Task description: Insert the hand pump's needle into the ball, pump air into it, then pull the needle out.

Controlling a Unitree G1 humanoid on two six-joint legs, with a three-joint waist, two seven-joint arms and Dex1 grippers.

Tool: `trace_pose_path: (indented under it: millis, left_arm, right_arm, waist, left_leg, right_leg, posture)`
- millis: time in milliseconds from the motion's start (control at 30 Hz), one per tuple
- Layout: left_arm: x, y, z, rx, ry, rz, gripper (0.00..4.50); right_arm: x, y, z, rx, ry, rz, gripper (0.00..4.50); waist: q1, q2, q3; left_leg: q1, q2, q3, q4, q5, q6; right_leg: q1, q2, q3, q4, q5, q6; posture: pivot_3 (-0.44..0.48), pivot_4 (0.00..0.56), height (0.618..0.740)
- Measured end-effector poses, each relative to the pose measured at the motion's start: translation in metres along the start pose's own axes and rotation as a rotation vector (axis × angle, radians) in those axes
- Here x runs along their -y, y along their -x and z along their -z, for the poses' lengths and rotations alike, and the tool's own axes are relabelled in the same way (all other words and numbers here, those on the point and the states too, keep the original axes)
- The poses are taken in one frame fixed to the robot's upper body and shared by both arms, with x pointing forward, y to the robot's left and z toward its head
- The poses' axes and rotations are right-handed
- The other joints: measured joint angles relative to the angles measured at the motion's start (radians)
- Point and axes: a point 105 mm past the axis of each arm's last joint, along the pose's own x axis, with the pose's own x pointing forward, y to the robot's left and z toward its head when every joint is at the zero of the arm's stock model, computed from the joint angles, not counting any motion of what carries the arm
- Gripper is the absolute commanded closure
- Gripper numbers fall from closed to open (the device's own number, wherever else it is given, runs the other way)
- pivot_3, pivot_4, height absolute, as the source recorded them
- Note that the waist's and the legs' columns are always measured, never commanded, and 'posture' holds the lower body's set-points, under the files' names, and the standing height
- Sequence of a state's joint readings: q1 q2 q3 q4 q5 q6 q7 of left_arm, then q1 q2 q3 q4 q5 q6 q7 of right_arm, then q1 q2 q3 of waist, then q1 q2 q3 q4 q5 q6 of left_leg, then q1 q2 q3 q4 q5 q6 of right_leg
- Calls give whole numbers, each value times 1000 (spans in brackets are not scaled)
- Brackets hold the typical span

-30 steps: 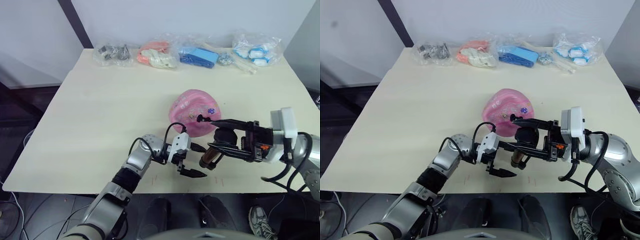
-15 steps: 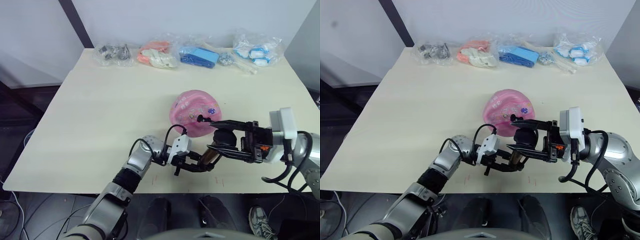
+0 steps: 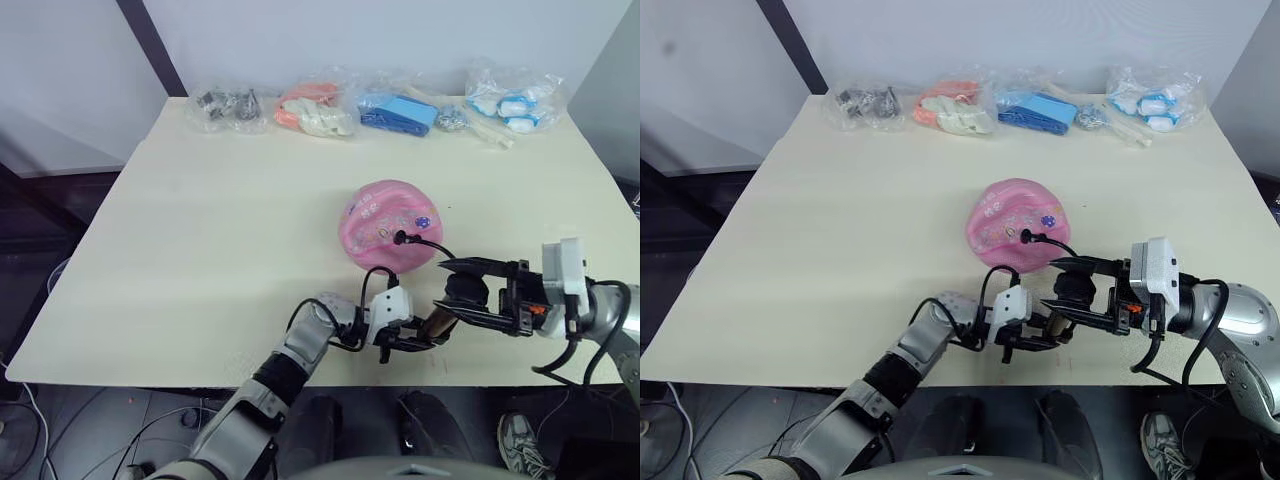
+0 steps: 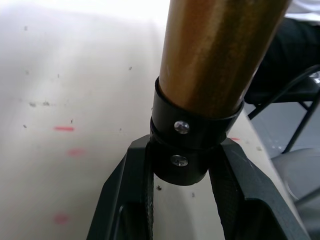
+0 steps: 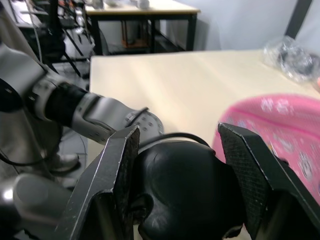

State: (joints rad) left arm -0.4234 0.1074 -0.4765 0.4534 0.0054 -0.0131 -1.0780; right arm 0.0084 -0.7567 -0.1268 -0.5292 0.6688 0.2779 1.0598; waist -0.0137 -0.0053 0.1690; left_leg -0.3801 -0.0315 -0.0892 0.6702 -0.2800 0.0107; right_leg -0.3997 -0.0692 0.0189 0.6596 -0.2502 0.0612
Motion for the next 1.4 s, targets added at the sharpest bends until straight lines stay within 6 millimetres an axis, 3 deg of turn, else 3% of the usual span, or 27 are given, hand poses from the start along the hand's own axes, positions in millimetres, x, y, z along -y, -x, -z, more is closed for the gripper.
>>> trace_pose_path:
  millis: [267, 767, 1267, 1400]
  left_arm:
    - [-6, -9, 4, 8, -10, -81, 3427]
    - [-5, -15, 3, 45, 4, -76, 3427]
    - [-9, -15, 5, 33, -22, -72, 3427]
    - [-10, -15, 5, 31, -29, -78, 3427]
  right_arm:
    - [6, 3, 9, 8, -22, 84, 2478]
    - [14, 10, 3, 59, -156, 138, 2478]
    - [18, 18, -19, 89, -188, 148, 2478]
    - [23, 19, -36, 119, -167, 140, 2478]
  waist:
    - [2, 0, 0]
    - [2, 0, 0]
    - [1, 0, 0]
    - [1, 0, 0]
  left_leg:
    - [0, 0, 0, 0, 0, 0]
    - [0, 0, 0, 0, 0, 0]
    - [0, 0, 0, 0, 0, 0]
    - [0, 0, 0, 0, 0, 0]
  right_leg:
    - [0, 0, 0, 0, 0, 0]
    - [0, 0, 0, 0, 0, 0]
    - [0, 0, 0, 0, 0, 0]
    - [0, 0, 0, 0, 0, 0]
  posture:
    - [0, 150, 736]
    - [0, 150, 736]
    - [0, 150, 736]
    - [0, 150, 736]
